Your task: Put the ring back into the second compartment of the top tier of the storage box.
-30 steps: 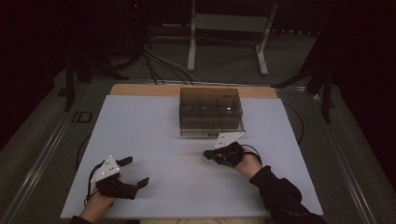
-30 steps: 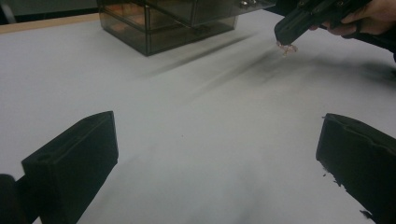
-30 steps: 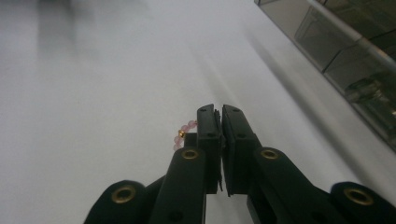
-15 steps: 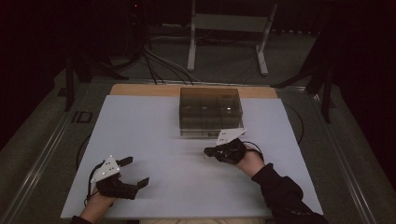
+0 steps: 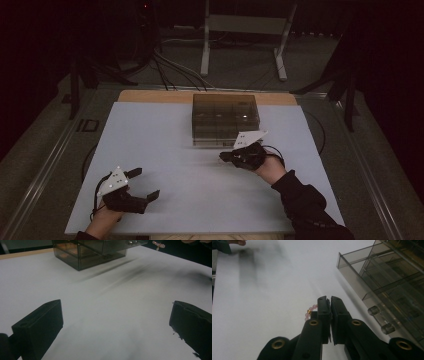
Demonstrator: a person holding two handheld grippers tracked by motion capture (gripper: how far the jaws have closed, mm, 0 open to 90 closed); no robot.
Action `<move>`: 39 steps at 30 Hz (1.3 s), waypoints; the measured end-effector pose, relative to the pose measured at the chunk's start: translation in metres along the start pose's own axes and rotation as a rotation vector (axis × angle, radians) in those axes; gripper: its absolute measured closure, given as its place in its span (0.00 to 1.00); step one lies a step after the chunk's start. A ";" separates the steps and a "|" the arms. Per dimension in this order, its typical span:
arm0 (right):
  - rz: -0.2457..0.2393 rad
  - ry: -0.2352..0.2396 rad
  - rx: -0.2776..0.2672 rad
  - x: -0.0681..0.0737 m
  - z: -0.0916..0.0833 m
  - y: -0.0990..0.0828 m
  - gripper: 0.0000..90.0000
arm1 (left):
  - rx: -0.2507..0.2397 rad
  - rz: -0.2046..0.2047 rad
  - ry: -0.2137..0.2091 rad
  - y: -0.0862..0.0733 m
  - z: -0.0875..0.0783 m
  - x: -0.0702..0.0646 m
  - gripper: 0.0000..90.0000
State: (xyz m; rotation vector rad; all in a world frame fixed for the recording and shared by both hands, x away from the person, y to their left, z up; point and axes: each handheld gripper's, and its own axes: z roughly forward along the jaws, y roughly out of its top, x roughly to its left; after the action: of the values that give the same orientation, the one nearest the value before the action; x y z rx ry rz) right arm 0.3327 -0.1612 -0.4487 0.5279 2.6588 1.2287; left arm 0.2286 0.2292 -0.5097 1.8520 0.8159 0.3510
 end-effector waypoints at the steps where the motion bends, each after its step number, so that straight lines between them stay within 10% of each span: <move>1: 0.001 -0.002 -0.003 0.000 -0.001 0.001 0.97 | 0.000 0.000 0.000 0.000 0.000 0.000 0.00; 39: 0.016 -0.092 -0.029 -0.031 -0.019 0.029 0.97 | -0.002 0.002 -0.002 0.000 -0.001 0.000 0.00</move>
State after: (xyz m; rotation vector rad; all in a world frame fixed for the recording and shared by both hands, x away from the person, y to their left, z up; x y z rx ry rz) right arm 0.3633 -0.1691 -0.4146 0.5871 2.5616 1.2148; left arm 0.2284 0.2297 -0.5095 1.8515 0.8120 0.3516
